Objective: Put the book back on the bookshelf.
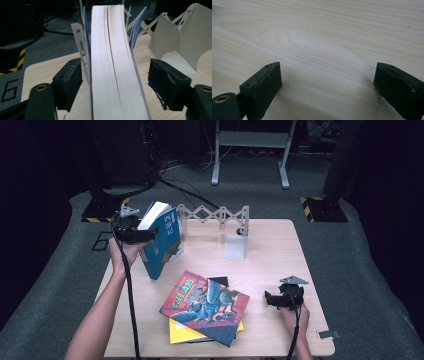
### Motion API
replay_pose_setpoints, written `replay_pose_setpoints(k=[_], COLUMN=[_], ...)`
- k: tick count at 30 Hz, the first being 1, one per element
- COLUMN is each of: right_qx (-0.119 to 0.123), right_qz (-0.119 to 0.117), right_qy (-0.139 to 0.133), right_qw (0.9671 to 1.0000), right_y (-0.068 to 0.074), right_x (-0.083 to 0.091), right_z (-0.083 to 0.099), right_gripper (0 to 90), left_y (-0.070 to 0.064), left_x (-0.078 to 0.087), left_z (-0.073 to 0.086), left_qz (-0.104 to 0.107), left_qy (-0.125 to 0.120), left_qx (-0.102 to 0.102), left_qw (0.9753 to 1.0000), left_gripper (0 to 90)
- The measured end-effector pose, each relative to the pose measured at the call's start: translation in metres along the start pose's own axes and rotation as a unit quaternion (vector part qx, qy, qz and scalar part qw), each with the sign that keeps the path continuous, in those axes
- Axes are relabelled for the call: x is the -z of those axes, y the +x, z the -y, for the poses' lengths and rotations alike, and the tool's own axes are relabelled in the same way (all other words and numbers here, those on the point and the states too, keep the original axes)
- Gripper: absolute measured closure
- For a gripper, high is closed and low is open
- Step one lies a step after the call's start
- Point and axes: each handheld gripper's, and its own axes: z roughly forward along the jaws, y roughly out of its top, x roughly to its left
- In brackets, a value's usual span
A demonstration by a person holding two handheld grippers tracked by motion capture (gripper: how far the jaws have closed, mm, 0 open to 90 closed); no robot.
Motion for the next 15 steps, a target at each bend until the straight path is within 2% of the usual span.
replay_pose_setpoints(k=[2, 7, 9, 15], right_qx=[0.0, 0.0, 0.004, 0.002], right_qz=[0.0, -0.001, 0.0, 0.0], right_qy=[0.0, -0.001, 0.001, 0.0], right_qw=[1.0, 1.0, 1.0, 1.0], right_y=[0.0, 0.0, -0.0006, -0.0003], right_x=[0.0, 0.0, 0.0003, 0.0001], right_z=[0.0, 0.0001, 0.0002, 0.0001], right_gripper=[7.0, 7.1, 7.2, 7.2], left_y=[0.0003, -0.0001, 0.0002, -0.0027], left_x=[-0.0017, -0.0086, -0.0101, -0.0108], left_z=[-0.0017, -0.0046, -0.0049, -0.0061], left_qz=[0.001, -0.003, -0.005, 0.0], left_qy=[0.005, 0.021, 0.025, 0.025], left_qx=[-0.003, -0.013, -0.015, -0.01], left_qw=[1.0, 0.9997, 0.9996, 0.9996], left_gripper=[34.7, 42.8, 49.1, 60.0])
